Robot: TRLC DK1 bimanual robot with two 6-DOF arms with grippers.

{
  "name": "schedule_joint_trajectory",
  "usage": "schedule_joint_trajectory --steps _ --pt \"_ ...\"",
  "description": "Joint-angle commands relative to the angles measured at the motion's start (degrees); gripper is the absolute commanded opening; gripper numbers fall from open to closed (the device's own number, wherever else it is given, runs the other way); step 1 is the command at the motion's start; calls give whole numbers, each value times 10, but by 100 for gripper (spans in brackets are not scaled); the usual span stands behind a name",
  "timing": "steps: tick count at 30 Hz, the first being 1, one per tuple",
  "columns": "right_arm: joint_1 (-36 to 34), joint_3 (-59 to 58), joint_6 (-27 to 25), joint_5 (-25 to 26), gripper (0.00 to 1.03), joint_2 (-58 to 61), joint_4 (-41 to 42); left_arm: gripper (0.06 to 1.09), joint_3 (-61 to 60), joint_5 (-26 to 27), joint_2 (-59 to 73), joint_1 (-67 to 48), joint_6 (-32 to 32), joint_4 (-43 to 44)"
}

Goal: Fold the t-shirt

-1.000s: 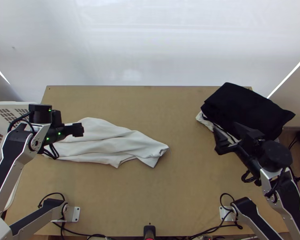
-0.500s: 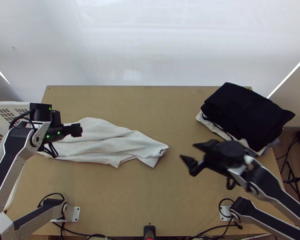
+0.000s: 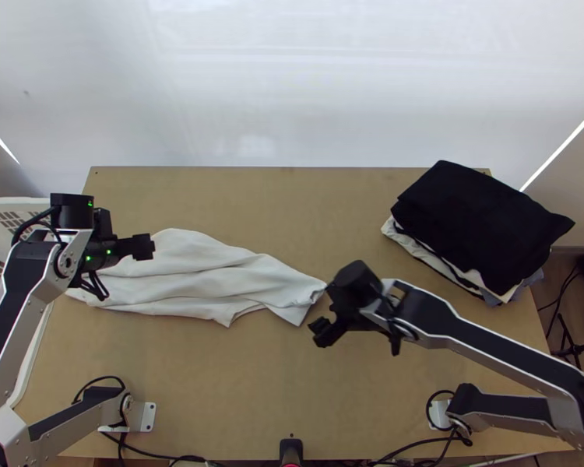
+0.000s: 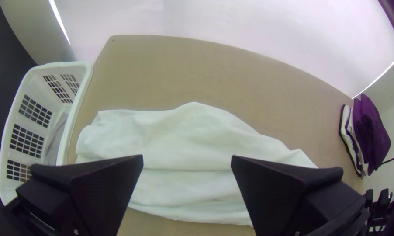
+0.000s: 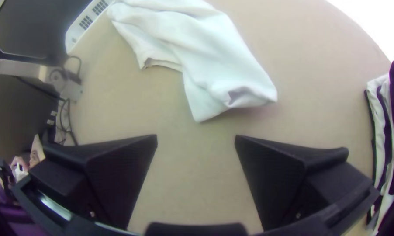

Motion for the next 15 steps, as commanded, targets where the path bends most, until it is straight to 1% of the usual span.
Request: schedule_joint_trajectory --steps 1,2,4,5,7,8,10,12,15 --pt "10 38 11 -5 78 66 17 103 6 -1 1 11 11 -3" --pt "10 39 10 -5 67 72 21 103 8 -1 0 11 13 -3" --pt "10 35 6 -4 36 74 46 103 10 -2 0 12 16 -3" --pt "10 30 5 -5 31 74 65 103 11 -2 0 15 19 -4" --pt "10 26 -1 -4 32 81 87 103 12 -3 -1 18 20 -4" --pt "9 26 -4 -5 36 87 88 103 12 -3 -1 20 22 -5" --pt "8 23 -14 -4 41 95 89 103 13 -3 -3 23 25 -6" --pt "5 20 -20 -4 41 104 90 103 13 -3 -5 24 26 -7" --pt "3 19 -43 -4 41 116 93 103 14 -4 -5 26 30 -8"
